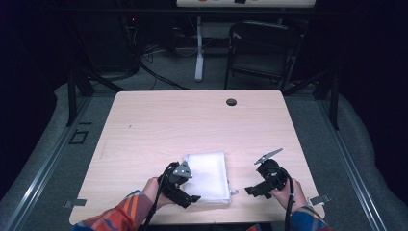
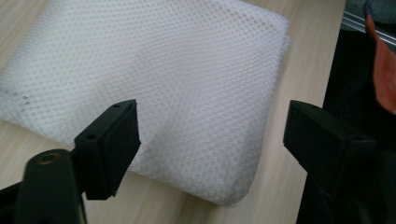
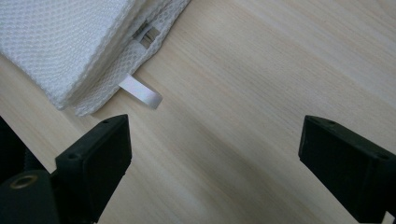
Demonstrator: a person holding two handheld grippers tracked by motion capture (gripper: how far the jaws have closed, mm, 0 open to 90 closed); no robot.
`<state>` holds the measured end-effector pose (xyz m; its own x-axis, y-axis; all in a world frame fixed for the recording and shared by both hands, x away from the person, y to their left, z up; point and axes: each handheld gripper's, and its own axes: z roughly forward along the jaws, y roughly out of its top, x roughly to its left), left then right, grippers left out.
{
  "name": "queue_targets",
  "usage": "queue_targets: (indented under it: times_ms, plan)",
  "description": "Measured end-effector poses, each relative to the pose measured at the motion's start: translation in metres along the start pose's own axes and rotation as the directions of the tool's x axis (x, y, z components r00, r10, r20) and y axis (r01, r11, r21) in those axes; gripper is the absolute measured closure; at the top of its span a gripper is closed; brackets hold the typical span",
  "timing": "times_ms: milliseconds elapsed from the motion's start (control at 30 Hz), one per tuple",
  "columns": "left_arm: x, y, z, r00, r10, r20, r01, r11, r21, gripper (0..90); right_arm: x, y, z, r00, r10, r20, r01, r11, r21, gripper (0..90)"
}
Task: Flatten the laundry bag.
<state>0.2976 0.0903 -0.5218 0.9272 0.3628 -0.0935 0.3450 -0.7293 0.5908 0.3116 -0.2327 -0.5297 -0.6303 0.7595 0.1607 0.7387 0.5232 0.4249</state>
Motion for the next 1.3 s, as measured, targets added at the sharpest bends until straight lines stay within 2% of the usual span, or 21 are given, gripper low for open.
queue_targets:
  times_ms: [133, 267, 400, 533, 567, 600, 633, 667, 700, 800, 867, 967, 1000, 1067, 1100, 1133, 1200, 1233, 1267, 1300]
  plan:
    - [-0.005, 0.002, 0.008, 0.9998, 0.019, 0.007, -0.02, 0.9996, 0.021, 26.5, 0.002, 0.0, 0.002, 0.9999, 0.009, -0.014, -0.009, 1.0, -0.013, 9.9]
    - [-0.009, 0.002, 0.017, 0.9989, 0.046, -0.008, -0.045, 0.9971, 0.061, 33.4, 0.001, 0.0, 0.001, 1.0, -0.009, 0.001, 0.009, 1.0, 0.011, 11.8]
    - [-0.013, 0.001, 0.028, 0.995, 0.092, -0.038, -0.087, 0.9879, 0.128, 35.5, 0.002, 0.0, 0.003, 1.0, 0.0, -0.007, 0.0, 1.0, 0.008, 12.6]
    - [-0.014, 0.0, 0.035, 0.9938, 0.099, -0.05, -0.09, 0.983, 0.16, 41.0, 0.003, 0.0, 0.003, 0.9999, -0.014, 0.007, 0.014, 0.999, 0.03, 13.1]
    - [-0.015, -0.001, 0.037, 0.993, 0.106, -0.052, -0.096, 0.9813, 0.167, 42.0, 0.004, 0.0, 0.004, 0.9999, -0.004, -0.009, 0.004, 1.0, 0.016, 13.2]
    - [-0.015, -0.001, 0.038, 0.9927, 0.106, -0.056, -0.096, 0.9808, 0.17, 43.2, 0.004, -0.001, 0.005, 1.0, 0.003, -0.006, -0.003, 1.0, 0.006, 13.2]
    - [-0.015, -0.001, 0.038, 0.9927, 0.105, -0.059, -0.094, 0.981, 0.17, 45.9, 0.004, 0.0, 0.004, 0.9998, -0.018, 0.012, 0.017, 0.999, 0.03, 13.7]
    - [-0.014, 0.0, 0.038, 0.9928, 0.104, -0.059, -0.092, 0.9813, 0.169, 48.3, 0.004, 0.0, 0.005, 0.9999, -0.012, -0.003, 0.012, 0.999, 0.03, 13.8]
    - [-0.012, -0.001, 0.038, 0.994, 0.093, -0.058, -0.082, 0.9828, 0.165, 50.4, 0.004, 0.0, 0.005, 0.9998, -0.019, 0.009, 0.019, 0.999, 0.04, 14.0]
    - [-0.006, 0.0, 0.037, 0.9979, 0.05, -0.042, -0.043, 0.9868, 0.156, 54.8, 0.005, 0.0, 0.007, 0.9999, -0.011, -0.005, 0.012, 0.999, 0.035, 14.9]
    - [-0.003, 0.0, 0.036, 0.9991, 0.025, -0.034, -0.02, 0.9883, 0.151, 58.2, 0.005, 0.001, 0.008, 0.9997, -0.025, 0.006, 0.024, 0.999, 0.044, 15.9]
    - [0.002, -0.001, 0.035, 0.9998, -0.001, -0.022, 0.004, 0.9898, 0.143, 62.9, 0.006, 0.002, 0.009, 0.9996, -0.026, -0.007, 0.026, 0.999, 0.041, 18.9]
    - [0.003, 0.0, 0.035, 0.9997, 0.001, -0.023, 0.003, 0.9899, 0.141, 66.6, 0.007, 0.002, 0.009, 0.9993, -0.037, -0.004, 0.037, 0.998, 0.047, 22.5]
    - [0.004, 0.0, 0.036, 0.9996, 0.002, -0.029, 0.002, 0.9897, 0.143, 67.8, 0.008, 0.003, 0.009, 0.9993, -0.037, -0.008, 0.037, 0.998, 0.041, 25.4]
    - [0.004, 0.0, 0.036, 0.9995, 0.003, -0.033, 0.001, 0.9896, 0.144, 69.8, 0.009, 0.003, 0.01, 0.9992, -0.032, -0.025, 0.033, 0.999, 0.032, 27.3]
    - [0.005, 0.0, 0.036, 0.9996, -0.002, -0.027, 0.005, 0.9899, 0.141, 71.7, 0.01, 0.003, 0.01, 0.9993, -0.035, -0.013, 0.035, 0.999, 0.032, 29.0]
    - [0.007, 0.0, 0.037, 0.9997, -0.01, -0.022, 0.013, 0.9902, 0.139, 76.1, 0.013, 0.004, 0.01, 0.9984, -0.051, -0.023, 0.052, 0.998, 0.029, 38.3]
    - [0.007, 0.0, 0.036, 0.9996, -0.015, -0.022, 0.018, 0.9897, 0.142, 77.1, 0.017, 0.006, 0.01, 0.9964, -0.081, -0.026, 0.082, 0.996, 0.029, 45.8]
    - [0.008, 0.001, 0.036, 0.9997, -0.015, -0.021, 0.018, 0.99, 0.14, 77.1, 0.017, 0.006, 0.01, 0.9964, -0.081, -0.026, 0.082, 0.996, 0.029, 45.8]
    - [0.009, 0.0, 0.037, 0.9995, -0.024, -0.021, 0.026, 0.9905, 0.135, 77.4, 0.02, 0.007, 0.011, 0.9959, -0.083, -0.035, 0.084, 0.996, 0.016, 50.4]
